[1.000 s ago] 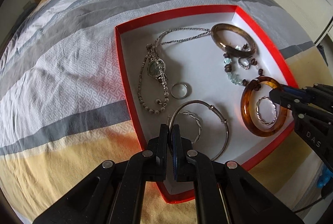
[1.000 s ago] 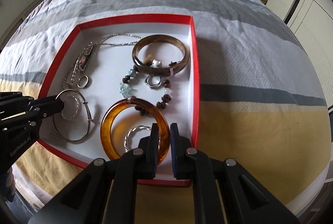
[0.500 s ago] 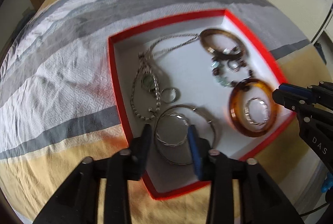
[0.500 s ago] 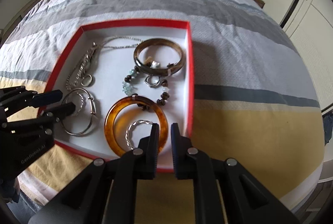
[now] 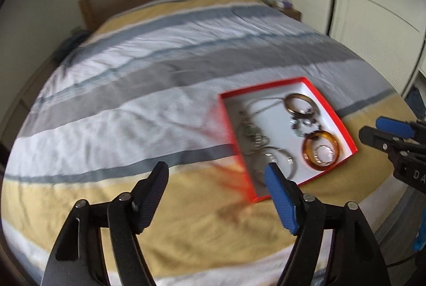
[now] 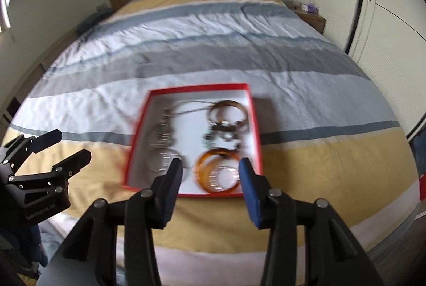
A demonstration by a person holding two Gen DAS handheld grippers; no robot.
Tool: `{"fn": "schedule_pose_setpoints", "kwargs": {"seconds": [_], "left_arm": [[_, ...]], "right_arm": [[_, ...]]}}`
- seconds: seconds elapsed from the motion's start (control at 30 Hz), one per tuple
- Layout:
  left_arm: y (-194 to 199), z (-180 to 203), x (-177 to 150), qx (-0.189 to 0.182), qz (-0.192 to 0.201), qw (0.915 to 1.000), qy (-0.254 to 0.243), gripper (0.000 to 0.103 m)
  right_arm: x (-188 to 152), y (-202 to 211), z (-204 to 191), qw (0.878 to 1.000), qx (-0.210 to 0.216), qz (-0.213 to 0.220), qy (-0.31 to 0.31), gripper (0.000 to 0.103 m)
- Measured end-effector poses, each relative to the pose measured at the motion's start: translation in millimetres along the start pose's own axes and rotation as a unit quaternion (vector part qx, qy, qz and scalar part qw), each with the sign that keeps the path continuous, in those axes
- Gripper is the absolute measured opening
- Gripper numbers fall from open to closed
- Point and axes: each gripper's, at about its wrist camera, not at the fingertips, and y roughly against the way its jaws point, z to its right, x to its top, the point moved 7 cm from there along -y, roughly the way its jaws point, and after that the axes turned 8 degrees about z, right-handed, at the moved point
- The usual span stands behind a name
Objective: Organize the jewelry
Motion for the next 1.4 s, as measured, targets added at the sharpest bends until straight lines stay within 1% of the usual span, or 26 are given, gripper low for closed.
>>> {"fn": "schedule_pose_setpoints", "kwargs": {"seconds": [0.17, 0.27, 0.37, 0.47, 0.6, 0.73, 0.9, 1.2, 1.27, 1.4], "left_arm": [[41, -43, -15, 0.025, 0.005, 0.9993, 0.027, 0.075], [69, -70, -25, 0.042, 0.016, 0.9981, 0.043, 0.077], [96, -91, -33, 0.059, 0.032, 0.9966, 0.047, 0.080], [120, -106, -42, 0.075, 0.049, 0.9949, 0.046, 0.081], [153, -120, -53, 0.086, 0.073, 0.9926, 0.046, 0.081], [180, -129, -61, 0.098, 0.097, 0.9893, 0.047, 0.081], [205, -131, -72, 0.093, 0.118, 0.9876, 0.044, 0.081], [233, -130, -84, 0.088, 0.137, 0.9855, 0.047, 0.081], [239, -129, -86, 0.089, 0.142, 0.9848, 0.048, 0.088], [247, -128, -90, 0.091, 0.148, 0.9835, 0.048, 0.090]], "right_arm": [[-6, 25, -47, 1.000, 0.027, 0.014, 0.008, 0.050], [-13, 42, -74, 0.999, 0.043, 0.020, 0.013, 0.050], [-20, 57, -98, 0.998, 0.052, 0.027, 0.021, 0.051], [-28, 72, -117, 0.997, 0.057, 0.036, 0.024, 0.051], [-36, 89, -133, 0.997, 0.059, 0.048, 0.025, 0.052], [-42, 108, -146, 0.996, 0.060, 0.065, 0.027, 0.052], [-49, 125, -157, 0.995, 0.062, 0.075, 0.031, 0.053], [-65, 149, -163, 0.994, 0.058, 0.086, 0.040, 0.053], [-67, 154, -164, 0.994, 0.057, 0.089, 0.041, 0.053], [-70, 161, -164, 0.993, 0.056, 0.097, 0.041, 0.053]]}}
